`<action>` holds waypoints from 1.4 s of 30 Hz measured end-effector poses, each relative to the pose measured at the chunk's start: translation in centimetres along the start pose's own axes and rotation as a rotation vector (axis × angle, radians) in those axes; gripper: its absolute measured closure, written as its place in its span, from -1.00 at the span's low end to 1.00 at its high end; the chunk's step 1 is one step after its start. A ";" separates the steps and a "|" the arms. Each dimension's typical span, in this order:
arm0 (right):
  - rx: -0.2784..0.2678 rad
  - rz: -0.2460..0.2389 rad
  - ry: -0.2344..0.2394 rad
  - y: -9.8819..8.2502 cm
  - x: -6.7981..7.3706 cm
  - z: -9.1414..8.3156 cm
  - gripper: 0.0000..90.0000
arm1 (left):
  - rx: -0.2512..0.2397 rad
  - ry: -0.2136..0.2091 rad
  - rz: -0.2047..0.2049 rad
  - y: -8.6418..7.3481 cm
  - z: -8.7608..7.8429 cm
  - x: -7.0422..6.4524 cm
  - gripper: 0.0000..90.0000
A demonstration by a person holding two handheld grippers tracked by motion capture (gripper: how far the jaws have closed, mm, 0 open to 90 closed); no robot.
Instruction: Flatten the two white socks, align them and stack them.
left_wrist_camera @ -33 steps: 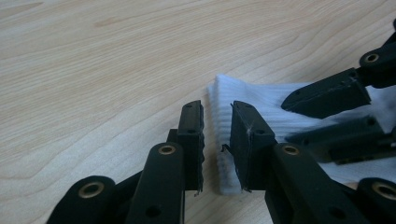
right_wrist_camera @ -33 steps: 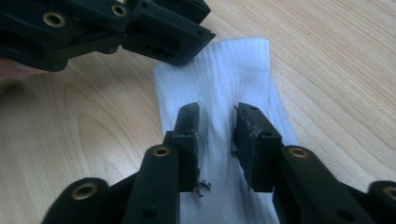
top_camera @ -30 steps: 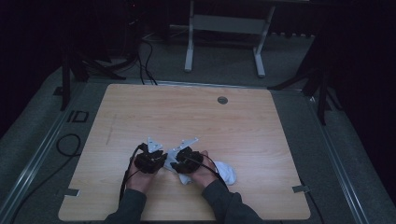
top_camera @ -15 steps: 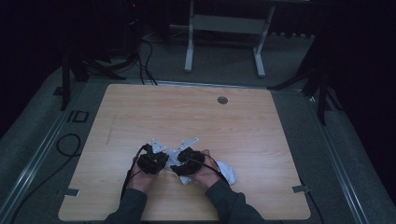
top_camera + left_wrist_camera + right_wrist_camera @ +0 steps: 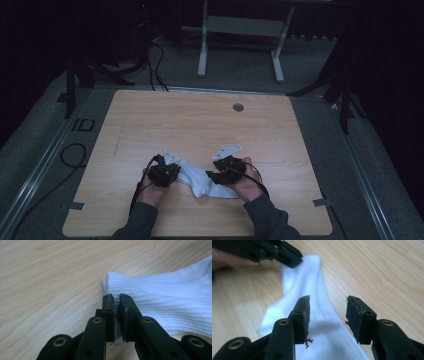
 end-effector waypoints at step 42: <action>0.052 0.146 -0.163 -7.1 -4.9 -7.1 0.96 | 0.004 0.008 0.007 -0.1 -0.1 -0.2 0.84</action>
Point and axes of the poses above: each handheld gripper's, and its own axes: z roughly forward along the jaws, y roughly out of its top, x roughly to its left, the point moved 5 cm from there along z, roughly forward along the jaws, and after that the axes turned 9 degrees about -x, right-handed, at the moved point
